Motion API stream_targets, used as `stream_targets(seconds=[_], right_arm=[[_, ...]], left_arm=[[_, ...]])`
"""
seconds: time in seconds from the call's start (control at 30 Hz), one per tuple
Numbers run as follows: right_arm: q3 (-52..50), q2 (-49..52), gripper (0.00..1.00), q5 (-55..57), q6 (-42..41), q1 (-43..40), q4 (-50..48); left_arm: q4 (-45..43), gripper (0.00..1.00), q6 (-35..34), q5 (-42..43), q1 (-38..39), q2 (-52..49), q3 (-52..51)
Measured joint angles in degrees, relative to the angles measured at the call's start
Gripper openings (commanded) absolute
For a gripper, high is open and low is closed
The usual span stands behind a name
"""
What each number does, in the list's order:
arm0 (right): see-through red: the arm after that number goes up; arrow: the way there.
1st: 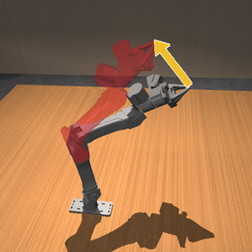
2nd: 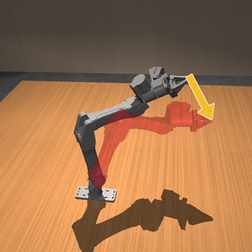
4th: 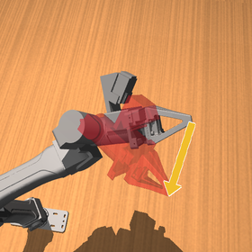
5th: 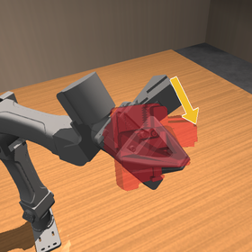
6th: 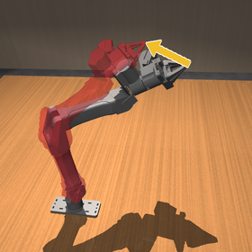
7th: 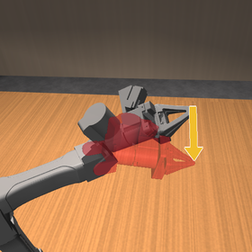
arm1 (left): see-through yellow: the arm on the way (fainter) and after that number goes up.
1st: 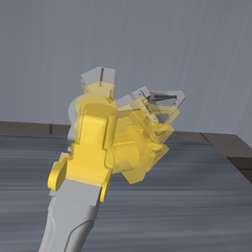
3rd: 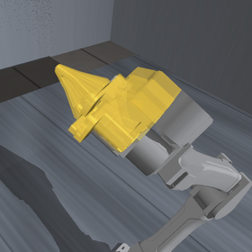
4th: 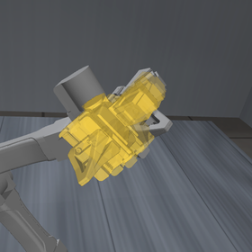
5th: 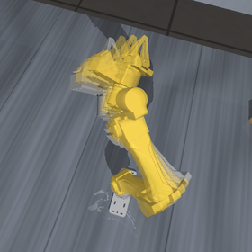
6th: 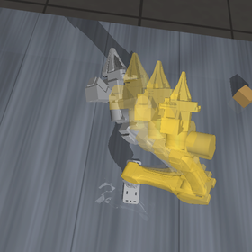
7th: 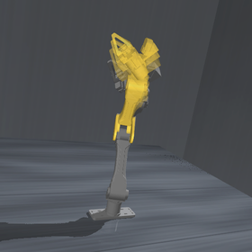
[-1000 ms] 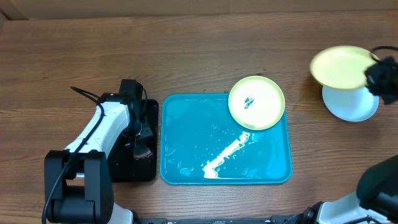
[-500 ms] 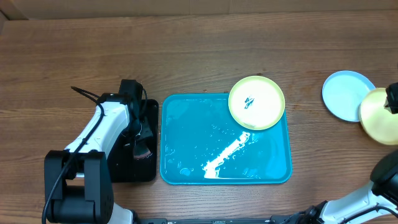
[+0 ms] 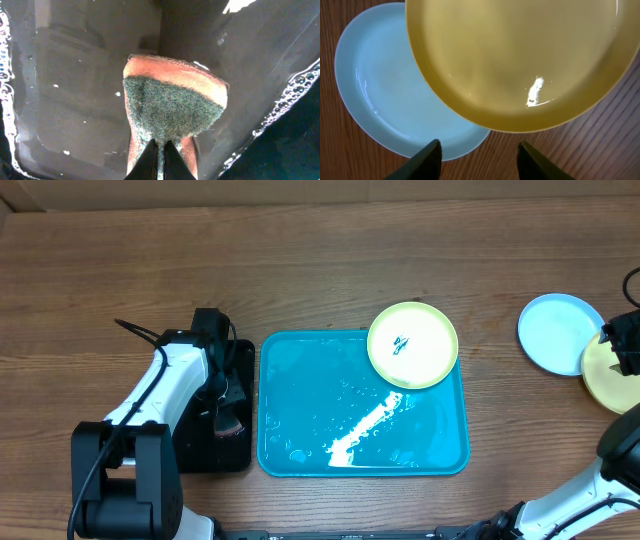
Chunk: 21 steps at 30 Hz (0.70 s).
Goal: Clean dirty plates on tray and stack at the side
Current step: 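Lower the yellow plate onto the white plate with the right gripper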
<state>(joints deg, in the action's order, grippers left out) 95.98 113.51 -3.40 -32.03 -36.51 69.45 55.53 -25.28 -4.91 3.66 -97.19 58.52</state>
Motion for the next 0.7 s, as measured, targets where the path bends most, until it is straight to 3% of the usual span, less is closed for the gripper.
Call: stream_targets(seconds=[0.03, 0.13, 0.53, 0.7], right_arm=[[0.0, 0.4, 0.27, 0.1, 0.4, 0.1, -0.5], [0.0, 1.8, 0.25, 0.3, 0.6, 0.6, -1.8], [-1.7, 6.5, 0.33, 0.6, 2.1, 6.2, -7.1], [-1.7, 6.5, 0.25, 1.4, 2.1, 8.5, -7.8]], left_arm=[[0.0, 0.04, 0.0, 0.0, 0.0, 0.0, 0.0], [0.0, 0.04, 0.0, 0.0, 0.0, 0.0, 0.0], [0.2, 0.04, 0.0, 0.0, 0.0, 0.0, 0.0], [0.9, 0.04, 0.1, 0.0, 0.0, 0.0, 0.0]])
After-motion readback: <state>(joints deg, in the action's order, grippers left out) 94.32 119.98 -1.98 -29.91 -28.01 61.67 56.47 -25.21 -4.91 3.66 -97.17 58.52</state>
